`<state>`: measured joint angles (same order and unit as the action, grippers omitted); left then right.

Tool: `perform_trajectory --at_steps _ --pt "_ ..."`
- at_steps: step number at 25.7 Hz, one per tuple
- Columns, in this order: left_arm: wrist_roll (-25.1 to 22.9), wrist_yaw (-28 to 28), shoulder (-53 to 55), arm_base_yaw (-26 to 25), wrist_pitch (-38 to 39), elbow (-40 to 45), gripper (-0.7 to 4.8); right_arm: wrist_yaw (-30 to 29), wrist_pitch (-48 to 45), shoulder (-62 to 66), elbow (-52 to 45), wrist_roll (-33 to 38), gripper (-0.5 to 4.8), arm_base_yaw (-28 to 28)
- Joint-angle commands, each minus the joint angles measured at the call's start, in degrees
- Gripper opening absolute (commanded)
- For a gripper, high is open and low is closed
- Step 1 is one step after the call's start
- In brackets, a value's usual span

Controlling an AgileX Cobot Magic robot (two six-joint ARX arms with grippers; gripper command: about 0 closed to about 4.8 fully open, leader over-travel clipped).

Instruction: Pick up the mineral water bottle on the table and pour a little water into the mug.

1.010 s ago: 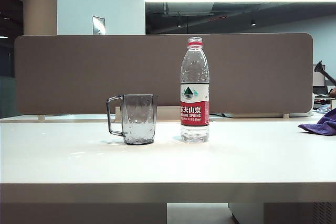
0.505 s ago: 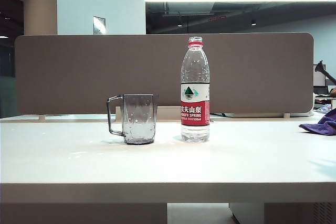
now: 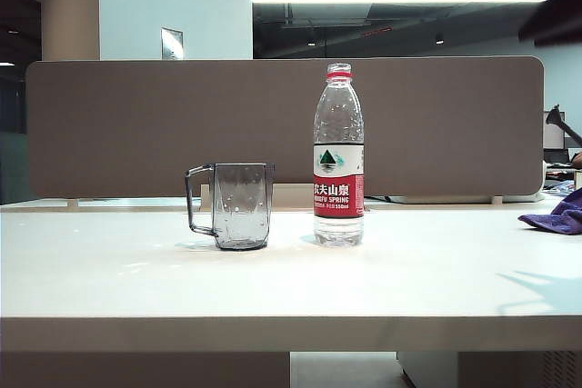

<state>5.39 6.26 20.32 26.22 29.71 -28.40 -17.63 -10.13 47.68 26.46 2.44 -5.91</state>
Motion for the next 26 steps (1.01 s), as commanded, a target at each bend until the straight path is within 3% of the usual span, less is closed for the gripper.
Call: perform_trajectory --at_steps 1,4,7,9,11,13,16,19,25,26 --pt "-0.3 0.0 0.0 0.0 -0.4 -0.2 -0.05 1.0 -17.2 3.4 -6.1 0.6 1.60 -1.4" --pt "-0.3 0.0 0.0 0.0 -0.4 -0.2 -0.05 1.4 -22.7 8.4 -8.2 0.6 1.69 -3.1" --pt "-0.3 0.0 0.0 0.0 -0.4 -0.2 -0.05 1.4 -29.5 15.3 -8.2 0.6 2.43 -5.1" --pt "-0.3 0.2 0.0 0.0 -0.4 -0.2 -0.05 1.4 -39.7 23.1 -8.2 0.6 2.58 -6.8" --pt "-0.3 0.0 0.0 0.0 -0.4 -0.2 -0.05 1.4 -51.3 33.4 -7.1 0.6 3.13 -8.7" --pt "-0.3 0.2 0.0 0.0 -0.4 -0.2 -0.05 1.2 -55.6 38.5 -6.1 0.6 3.40 -9.1" --pt "-0.3 0.0 0.0 0.0 -0.4 -0.2 -0.05 1.0 -59.1 44.6 -3.9 0.6 3.49 -9.6" --pt "-0.3 0.0 0.0 0.0 -0.5 -0.2 -0.05 0.8 -61.5 48.8 -1.3 0.6 3.89 -9.9" --pt "-0.3 0.0 0.0 0.0 -0.4 -0.2 -0.05 0.8 -61.7 53.3 3.9 0.6 3.94 -10.6" --pt "-0.3 0.0 0.0 0.0 -0.4 -0.2 -0.05 0.9 -61.7 54.5 5.4 0.6 4.16 -11.0"
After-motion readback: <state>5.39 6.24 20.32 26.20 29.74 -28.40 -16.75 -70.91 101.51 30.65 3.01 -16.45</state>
